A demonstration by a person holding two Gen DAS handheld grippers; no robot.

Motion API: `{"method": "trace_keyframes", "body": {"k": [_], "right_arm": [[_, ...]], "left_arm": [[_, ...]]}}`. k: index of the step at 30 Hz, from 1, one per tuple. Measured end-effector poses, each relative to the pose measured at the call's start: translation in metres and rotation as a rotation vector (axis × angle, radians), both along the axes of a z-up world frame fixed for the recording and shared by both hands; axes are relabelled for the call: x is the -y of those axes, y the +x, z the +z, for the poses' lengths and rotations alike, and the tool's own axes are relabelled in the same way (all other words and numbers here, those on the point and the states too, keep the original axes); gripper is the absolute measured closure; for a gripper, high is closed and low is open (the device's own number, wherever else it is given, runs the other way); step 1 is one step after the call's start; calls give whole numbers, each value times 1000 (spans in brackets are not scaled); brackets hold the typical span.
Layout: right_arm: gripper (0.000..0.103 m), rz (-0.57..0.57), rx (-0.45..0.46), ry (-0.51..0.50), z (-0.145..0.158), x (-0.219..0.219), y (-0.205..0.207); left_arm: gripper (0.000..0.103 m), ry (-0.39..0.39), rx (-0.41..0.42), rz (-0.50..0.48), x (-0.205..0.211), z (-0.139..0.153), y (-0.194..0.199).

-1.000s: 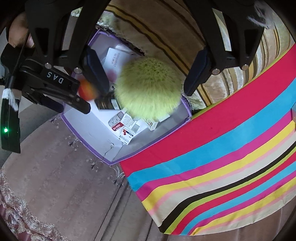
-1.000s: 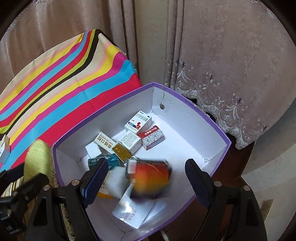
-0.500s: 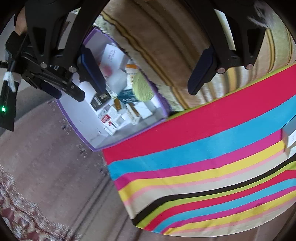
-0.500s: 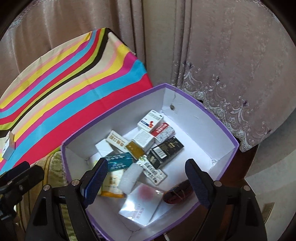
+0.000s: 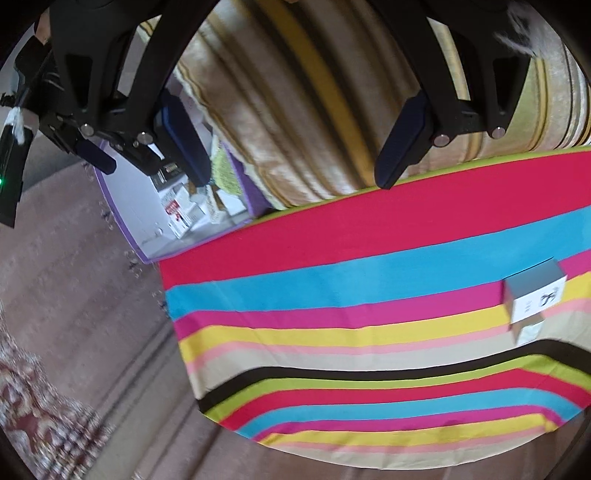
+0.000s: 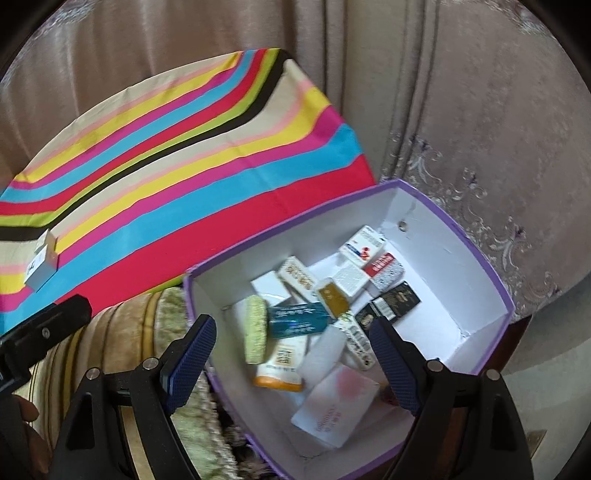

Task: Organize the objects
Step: 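Withdraw both tools from storage box back over the table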

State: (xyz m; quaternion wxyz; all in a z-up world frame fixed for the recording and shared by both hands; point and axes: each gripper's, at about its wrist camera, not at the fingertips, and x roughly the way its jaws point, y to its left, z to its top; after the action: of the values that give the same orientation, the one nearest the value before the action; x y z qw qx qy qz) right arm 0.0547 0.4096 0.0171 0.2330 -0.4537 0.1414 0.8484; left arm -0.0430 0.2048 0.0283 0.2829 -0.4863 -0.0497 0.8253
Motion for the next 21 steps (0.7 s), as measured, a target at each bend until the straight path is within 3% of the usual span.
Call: {"method": "trace_keyframes", "body": {"k": [21], "right_arm": [[17, 123, 29, 30, 1, 52, -48]], "left_arm": [[11, 20, -2, 211, 97, -2, -29]]}}
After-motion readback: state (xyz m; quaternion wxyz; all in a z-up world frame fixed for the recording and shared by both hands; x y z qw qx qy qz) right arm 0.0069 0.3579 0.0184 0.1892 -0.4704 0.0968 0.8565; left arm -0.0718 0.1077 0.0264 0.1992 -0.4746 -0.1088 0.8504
